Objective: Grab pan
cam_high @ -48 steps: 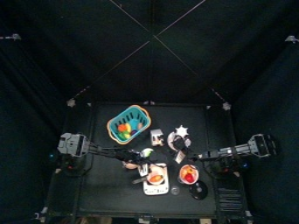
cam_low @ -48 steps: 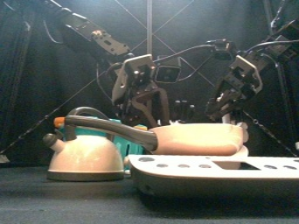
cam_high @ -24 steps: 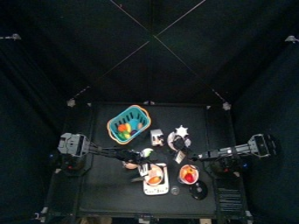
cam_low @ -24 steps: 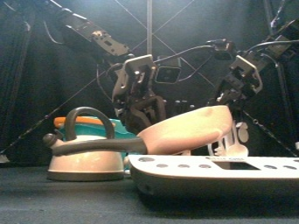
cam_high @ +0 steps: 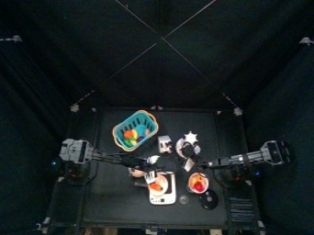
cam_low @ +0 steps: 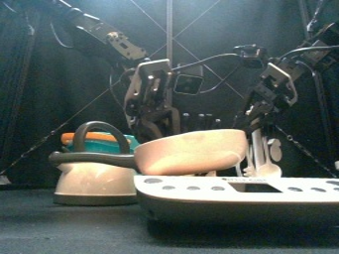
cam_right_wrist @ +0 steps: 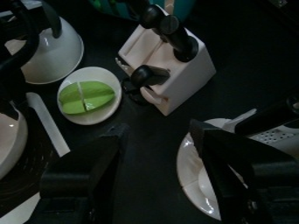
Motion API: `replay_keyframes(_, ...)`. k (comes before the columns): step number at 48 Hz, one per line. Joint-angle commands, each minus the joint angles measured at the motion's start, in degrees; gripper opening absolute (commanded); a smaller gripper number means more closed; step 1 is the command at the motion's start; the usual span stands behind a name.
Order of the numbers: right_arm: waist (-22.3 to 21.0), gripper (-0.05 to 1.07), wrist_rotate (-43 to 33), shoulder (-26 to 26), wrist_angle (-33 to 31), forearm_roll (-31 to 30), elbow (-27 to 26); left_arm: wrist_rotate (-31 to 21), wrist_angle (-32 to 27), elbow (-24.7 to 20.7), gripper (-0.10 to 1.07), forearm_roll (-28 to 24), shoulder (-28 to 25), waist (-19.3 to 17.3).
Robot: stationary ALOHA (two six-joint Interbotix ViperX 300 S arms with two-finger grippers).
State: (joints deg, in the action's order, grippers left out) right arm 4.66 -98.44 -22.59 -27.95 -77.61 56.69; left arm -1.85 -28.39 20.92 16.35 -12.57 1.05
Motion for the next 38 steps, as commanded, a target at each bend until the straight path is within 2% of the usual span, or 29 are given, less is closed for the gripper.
replay_keyframes(1, -0.09, 0.91, -0.09, -0.35, -0.09, -0.26, -0.53, 0.09, -1.58, -2.37, 0.42, -0.44, 1.85, -0.53)
replay_keyframes(21, 0.00, 0.91, 0.00, -0.09, -0.09, -0.18, -0.53, 0.09, -7.12, -7.21, 0.42, -3.43, 2.02, -0.62)
replay_keyframes(38, 0.00, 0.91, -0.09, -0.09, -0.09, -0.26, -0.53, 0.09, -7.73, -7.29, 0.42, -3.43, 2.11, -0.70)
